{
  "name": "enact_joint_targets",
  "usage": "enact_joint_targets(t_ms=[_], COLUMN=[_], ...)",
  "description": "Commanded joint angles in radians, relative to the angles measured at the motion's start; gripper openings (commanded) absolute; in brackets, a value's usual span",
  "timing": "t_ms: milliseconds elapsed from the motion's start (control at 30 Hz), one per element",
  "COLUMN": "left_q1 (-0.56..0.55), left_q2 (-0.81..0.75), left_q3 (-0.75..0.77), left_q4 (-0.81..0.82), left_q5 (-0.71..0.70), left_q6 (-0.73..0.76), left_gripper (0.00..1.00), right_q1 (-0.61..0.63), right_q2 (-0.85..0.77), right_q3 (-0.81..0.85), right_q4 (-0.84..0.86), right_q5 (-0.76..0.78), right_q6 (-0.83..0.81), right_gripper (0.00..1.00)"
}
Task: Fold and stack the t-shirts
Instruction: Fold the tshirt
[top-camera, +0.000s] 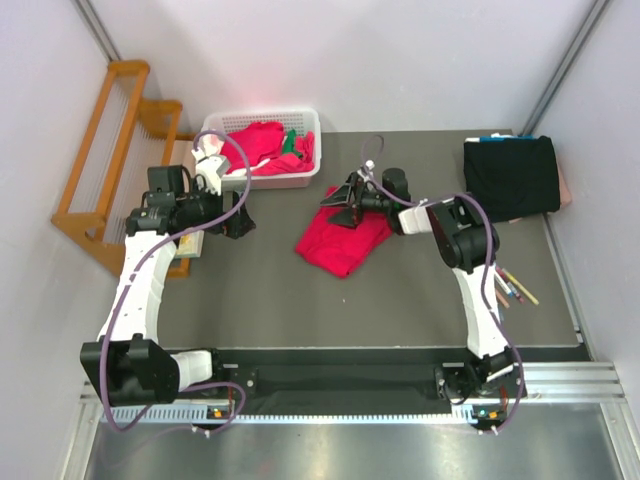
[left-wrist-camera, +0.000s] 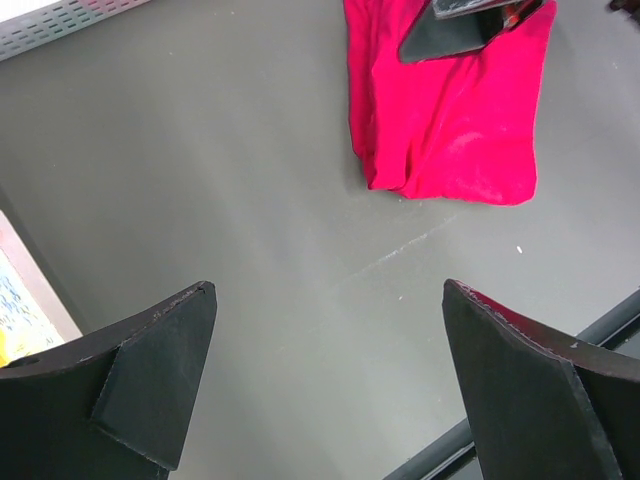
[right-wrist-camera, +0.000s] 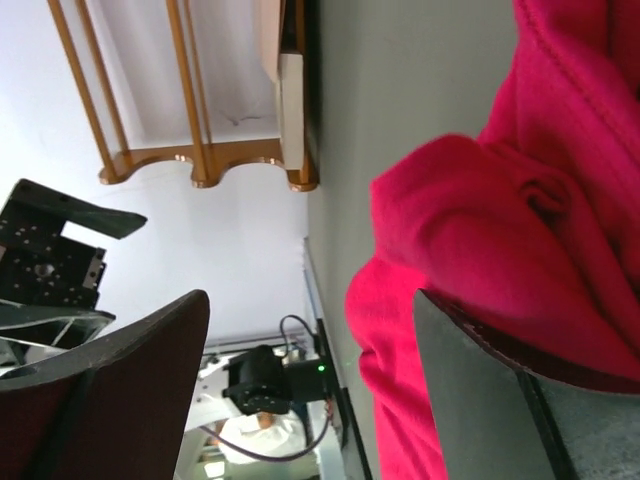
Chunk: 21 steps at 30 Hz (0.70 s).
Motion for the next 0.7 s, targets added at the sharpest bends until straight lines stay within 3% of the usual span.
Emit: enact_joint_targets(t_ms=[0, 133, 300, 467, 667], left_q1=[0.007, 0.007, 0.007, 0.007, 0.007], left_q2=[-0.030, -0.036, -0.038, -0.032, -0.033], left_q3=[0.007, 0.004, -0.010, -0.010, -0.022], left_q4=[-0.007, -0.005, 0.009, 0.013, 0.018], left_q5=[0.020, 0.019, 0.022, 0.016, 0.016], left_q6=[0.007, 0.003, -0.009, -0.013, -0.015], left_gripper=[0.99, 0.99, 0.99, 0.99, 0.99], right_q1=[-0.020, 0.006, 0.057, 0.129, 0.173], right_q2=[-0.213, -0.367, -0.513, -0.533, -0.460], right_q3=[-0.021, -0.113, -0.329, -0.459, -0.466], right_q4=[-0.198, -0.271, -0.238, -0.166, -0.062], right_q5=[0.002, 0.006, 0.023, 0.031, 0.023], right_q6=[-0.213, -0.287, -0.290, -0.270, -0.204], right_gripper=[0.83, 0.85, 0.86, 0.86, 0.86])
